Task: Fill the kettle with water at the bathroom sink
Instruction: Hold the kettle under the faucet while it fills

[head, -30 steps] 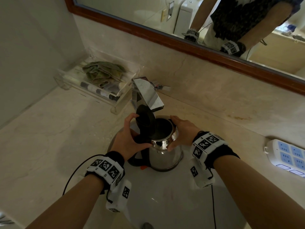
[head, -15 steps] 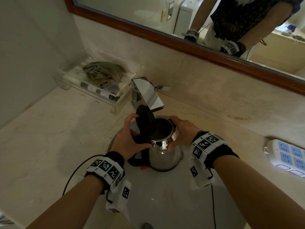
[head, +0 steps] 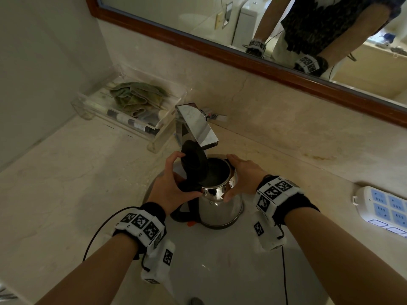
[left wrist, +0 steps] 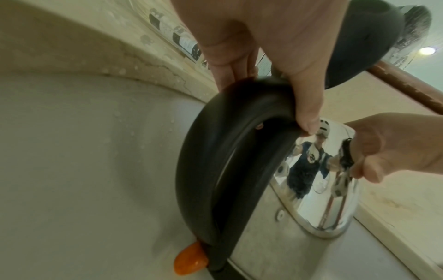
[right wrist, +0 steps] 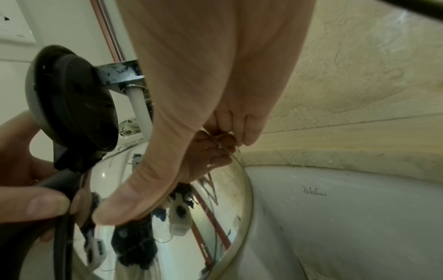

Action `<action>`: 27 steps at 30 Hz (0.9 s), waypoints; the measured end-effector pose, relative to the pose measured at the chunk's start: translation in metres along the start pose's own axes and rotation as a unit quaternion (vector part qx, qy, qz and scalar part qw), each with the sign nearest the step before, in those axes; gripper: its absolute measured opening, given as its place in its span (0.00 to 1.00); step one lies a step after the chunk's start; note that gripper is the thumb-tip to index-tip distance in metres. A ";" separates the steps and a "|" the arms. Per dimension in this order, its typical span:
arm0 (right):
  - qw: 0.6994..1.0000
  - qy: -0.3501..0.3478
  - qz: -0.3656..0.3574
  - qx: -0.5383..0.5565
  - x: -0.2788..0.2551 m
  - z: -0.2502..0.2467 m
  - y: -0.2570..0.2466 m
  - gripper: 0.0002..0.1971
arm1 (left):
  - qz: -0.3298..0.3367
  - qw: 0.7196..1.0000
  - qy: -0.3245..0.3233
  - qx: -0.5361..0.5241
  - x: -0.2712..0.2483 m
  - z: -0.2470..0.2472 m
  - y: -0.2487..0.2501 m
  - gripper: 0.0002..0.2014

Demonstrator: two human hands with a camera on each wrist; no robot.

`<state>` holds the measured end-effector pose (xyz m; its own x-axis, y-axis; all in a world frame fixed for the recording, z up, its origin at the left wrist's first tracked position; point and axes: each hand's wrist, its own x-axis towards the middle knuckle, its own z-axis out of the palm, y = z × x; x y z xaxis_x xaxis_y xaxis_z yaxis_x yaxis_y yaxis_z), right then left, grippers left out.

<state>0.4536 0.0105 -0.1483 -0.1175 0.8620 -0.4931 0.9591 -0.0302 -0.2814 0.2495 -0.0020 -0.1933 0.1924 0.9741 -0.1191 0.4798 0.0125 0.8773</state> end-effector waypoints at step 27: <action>1.000 0.001 0.003 0.000 0.001 0.000 0.000 0.61 | 0.006 1.000 0.001 -0.001 0.000 0.001 -0.003 0.47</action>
<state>0.4533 0.0113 -0.1490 -0.1113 0.8632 -0.4925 0.9597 -0.0353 -0.2787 0.2487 -0.0017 -0.1964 0.1955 0.9748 -0.1079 0.4750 0.0021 0.8800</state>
